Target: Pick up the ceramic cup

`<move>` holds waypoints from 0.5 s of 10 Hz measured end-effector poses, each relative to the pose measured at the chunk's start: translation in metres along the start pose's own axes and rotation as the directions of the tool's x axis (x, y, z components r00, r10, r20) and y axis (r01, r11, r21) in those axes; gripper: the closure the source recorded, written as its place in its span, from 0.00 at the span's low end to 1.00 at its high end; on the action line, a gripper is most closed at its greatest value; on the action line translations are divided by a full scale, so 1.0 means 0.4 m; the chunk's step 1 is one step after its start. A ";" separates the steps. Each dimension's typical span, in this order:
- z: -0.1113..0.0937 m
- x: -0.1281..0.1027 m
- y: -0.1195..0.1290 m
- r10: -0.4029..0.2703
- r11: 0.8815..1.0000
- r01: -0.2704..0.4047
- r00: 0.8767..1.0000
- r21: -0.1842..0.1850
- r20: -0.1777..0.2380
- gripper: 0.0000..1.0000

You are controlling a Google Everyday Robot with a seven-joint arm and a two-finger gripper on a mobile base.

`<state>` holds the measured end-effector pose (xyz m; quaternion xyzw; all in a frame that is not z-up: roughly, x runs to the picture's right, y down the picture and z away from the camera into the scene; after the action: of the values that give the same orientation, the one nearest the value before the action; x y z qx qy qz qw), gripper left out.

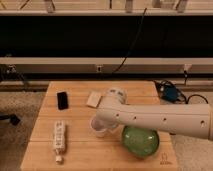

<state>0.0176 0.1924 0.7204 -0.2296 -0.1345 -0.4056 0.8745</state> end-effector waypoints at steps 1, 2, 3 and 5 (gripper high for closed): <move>-0.003 0.002 -0.007 -0.003 1.000 0.003 1.000 0.003 0.001 0.53; -0.006 0.002 -0.010 -0.005 1.000 0.005 1.000 0.001 0.003 0.61; -0.012 0.007 -0.012 -0.005 1.000 0.005 1.000 0.001 0.002 0.71; -0.017 0.022 -0.004 -0.005 1.000 0.005 1.000 -0.002 0.003 0.91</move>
<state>0.0223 0.1821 0.7187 -0.2309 -0.1357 -0.4074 0.8731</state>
